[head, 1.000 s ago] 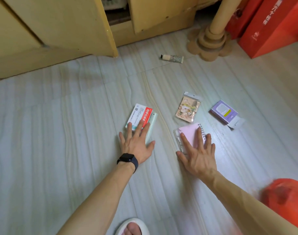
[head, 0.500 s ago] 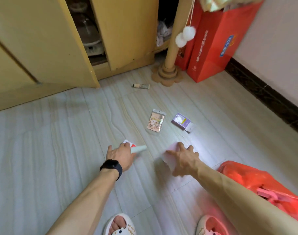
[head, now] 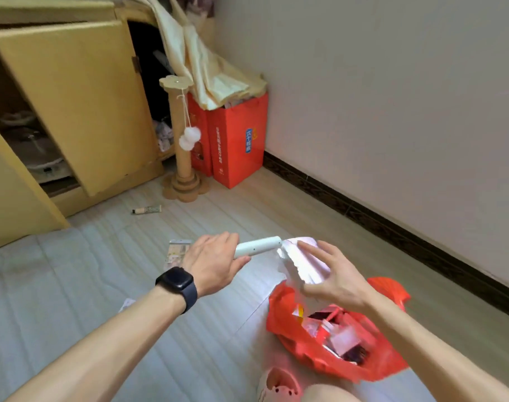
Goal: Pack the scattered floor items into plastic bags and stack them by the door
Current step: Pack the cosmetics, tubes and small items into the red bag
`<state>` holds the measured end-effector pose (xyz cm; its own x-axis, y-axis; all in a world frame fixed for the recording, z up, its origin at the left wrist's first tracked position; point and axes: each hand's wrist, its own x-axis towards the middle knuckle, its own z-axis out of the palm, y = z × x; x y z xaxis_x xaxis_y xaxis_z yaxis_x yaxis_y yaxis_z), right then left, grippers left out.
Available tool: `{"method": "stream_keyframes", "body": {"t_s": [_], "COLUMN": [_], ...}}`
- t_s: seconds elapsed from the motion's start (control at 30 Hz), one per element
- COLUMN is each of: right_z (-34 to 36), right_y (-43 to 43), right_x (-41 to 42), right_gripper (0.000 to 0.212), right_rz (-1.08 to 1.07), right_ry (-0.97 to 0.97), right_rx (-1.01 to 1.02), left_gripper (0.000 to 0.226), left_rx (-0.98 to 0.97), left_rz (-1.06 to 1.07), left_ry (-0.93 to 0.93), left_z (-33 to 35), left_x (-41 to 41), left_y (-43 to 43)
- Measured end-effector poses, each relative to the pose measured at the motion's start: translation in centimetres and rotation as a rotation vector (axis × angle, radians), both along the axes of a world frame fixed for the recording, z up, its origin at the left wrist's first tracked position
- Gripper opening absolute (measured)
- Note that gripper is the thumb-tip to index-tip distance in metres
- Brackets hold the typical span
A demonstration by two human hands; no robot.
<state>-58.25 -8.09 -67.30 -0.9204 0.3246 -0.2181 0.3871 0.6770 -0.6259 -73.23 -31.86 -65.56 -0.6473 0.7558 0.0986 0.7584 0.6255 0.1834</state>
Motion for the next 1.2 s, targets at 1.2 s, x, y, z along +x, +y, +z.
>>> {"method": "stream_keyframes", "body": {"t_s": [1.2], "right_z": [-8.9], "right_y": [11.3], "right_x": [9.1], "right_gripper": [0.05], "right_rz": [-0.649], "right_ry": [-0.446], "right_rx": [-0.395], "left_gripper": [0.08], "left_rx": [-0.625], "left_rz": [-0.163], "left_ry": [0.325], "left_z": [-11.6], "left_x": [5.1], "left_y": [14.5]}}
